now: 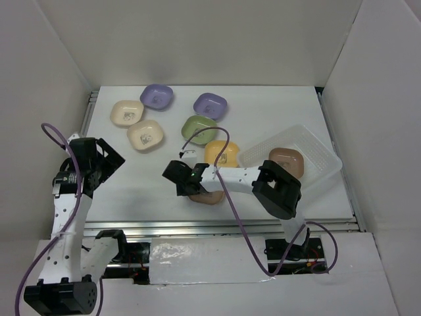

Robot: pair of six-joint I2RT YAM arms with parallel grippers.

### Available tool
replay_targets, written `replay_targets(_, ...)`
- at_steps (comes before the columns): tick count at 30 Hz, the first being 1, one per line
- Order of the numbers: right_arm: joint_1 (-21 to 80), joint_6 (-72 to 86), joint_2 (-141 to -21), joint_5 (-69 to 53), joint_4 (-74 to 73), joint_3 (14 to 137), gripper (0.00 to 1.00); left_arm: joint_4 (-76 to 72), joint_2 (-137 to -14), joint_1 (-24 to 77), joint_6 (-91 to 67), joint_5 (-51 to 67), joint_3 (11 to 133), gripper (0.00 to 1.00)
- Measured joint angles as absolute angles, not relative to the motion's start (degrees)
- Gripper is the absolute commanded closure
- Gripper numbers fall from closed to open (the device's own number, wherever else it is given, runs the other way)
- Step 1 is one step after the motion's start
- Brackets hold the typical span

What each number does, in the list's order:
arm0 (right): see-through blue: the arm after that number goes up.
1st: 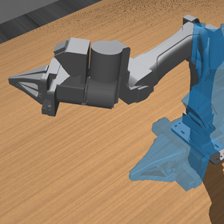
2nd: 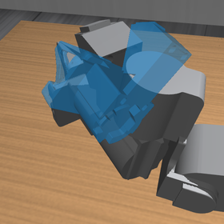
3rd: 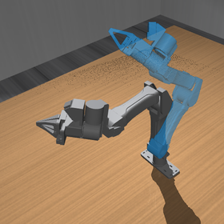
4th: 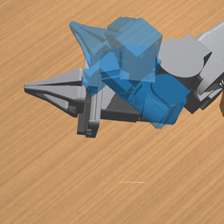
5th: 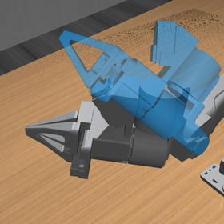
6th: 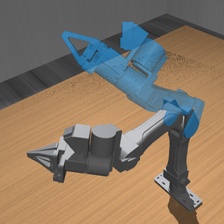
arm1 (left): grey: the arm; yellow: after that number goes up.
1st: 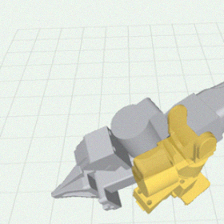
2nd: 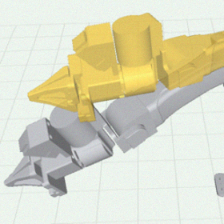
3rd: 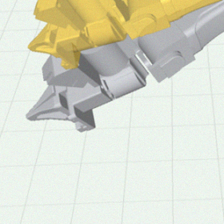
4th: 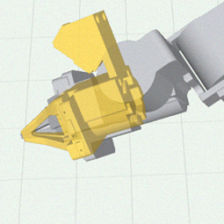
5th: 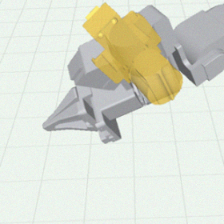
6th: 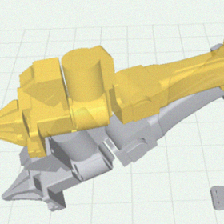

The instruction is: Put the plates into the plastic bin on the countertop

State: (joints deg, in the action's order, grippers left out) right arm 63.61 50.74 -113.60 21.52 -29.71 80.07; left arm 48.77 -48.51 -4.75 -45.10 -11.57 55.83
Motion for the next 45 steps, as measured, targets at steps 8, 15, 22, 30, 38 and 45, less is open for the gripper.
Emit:
replay_targets(8,66.15,47.37,-113.19,21.26,-27.49,81.49,1.0,47.05,-48.56,-10.07,-41.58,-7.57,54.37,0.01)
replay_targets(15,74.85,42.85,-99.7,24.16,-30.61,81.89,1.0,44.75,-48.99,-11.92,-39.07,-3.53,54.35,0.01)
replay_targets(22,67.09,38.04,-74.48,30.15,-38.59,82.7,1.0,36.27,-58.87,4.91,-39.4,0.99,57.52,0.01)
replay_targets(30,38.89,25.58,-62.98,27.68,-43.79,68.2,1.0,30.26,-89.27,32.53,-40.77,-4.95,78.67,0.01)
replay_targets(38,19.4,15.44,-69.76,17.5,-44.77,64.34,1.0,30.33,-112.86,39.72,-40.97,-6.39,92.51,0.01)
replay_targets(45,14.98,10.52,-73.28,13.21,-43.94,63.75,1.0,32.1,-118.78,40.84,-41.17,-7.62,94.83,0.01)
